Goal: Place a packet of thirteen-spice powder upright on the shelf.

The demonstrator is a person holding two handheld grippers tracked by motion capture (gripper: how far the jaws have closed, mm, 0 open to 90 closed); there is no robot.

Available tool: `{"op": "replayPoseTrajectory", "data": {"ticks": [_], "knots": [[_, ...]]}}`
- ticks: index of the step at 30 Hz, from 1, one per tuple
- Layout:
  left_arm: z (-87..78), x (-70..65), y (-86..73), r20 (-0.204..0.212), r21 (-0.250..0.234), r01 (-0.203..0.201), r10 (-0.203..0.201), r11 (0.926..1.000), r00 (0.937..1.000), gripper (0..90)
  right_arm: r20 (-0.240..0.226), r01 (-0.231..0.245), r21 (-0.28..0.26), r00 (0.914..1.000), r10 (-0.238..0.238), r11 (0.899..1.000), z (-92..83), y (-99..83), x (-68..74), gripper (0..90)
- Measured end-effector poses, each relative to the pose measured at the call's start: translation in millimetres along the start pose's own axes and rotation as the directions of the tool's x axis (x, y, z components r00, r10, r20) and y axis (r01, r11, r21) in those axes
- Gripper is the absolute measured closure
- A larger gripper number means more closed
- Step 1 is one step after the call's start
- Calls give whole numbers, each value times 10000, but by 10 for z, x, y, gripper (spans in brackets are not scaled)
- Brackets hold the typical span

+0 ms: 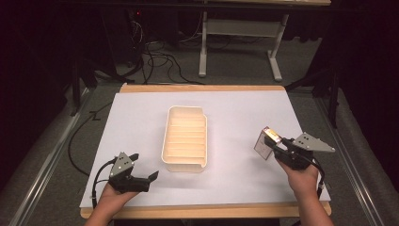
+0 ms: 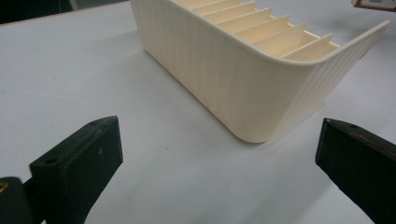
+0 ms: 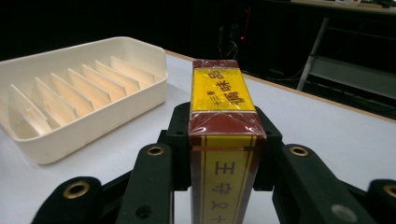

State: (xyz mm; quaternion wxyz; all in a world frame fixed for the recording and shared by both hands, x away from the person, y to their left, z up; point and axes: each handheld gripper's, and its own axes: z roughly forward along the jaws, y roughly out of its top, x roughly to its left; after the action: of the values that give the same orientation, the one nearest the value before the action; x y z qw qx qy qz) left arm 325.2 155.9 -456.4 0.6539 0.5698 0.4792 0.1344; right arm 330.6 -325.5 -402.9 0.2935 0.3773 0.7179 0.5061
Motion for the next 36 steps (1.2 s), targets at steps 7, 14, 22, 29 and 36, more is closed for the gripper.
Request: {"op": "replayPoseTrajectory", "data": {"ticks": [7, 14, 22, 29, 36], "knots": [[-6, 3, 0, -6, 5, 21, -21, 10000, 10000, 13, -174, 396, -177, 9991, -399, 9991, 30, 40, 75, 684], [-6, 19, 2, -17, 26, 78, -78, 10000, 10000, 13, -568, 373, -407, 9976, -395, 9985, 85, 120, 108, 685], [-28, 24, 21, 22, -55, 179, -179, 9998, 9998, 13, -1117, 345, -489, 9929, -398, 9982, 262, 189, 131, 686], [-52, 19, 43, 40, -148, 179, -179, 9997, 9998, 14, -1608, 440, -228, 9859, -471, 9988, 443, 188, 98, 687], [-52, 19, 41, 71, -116, 174, -173, 9998, 9998, 15, -2087, 546, -82, 9764, -551, 9985, 589, 242, 55, 687]]}}
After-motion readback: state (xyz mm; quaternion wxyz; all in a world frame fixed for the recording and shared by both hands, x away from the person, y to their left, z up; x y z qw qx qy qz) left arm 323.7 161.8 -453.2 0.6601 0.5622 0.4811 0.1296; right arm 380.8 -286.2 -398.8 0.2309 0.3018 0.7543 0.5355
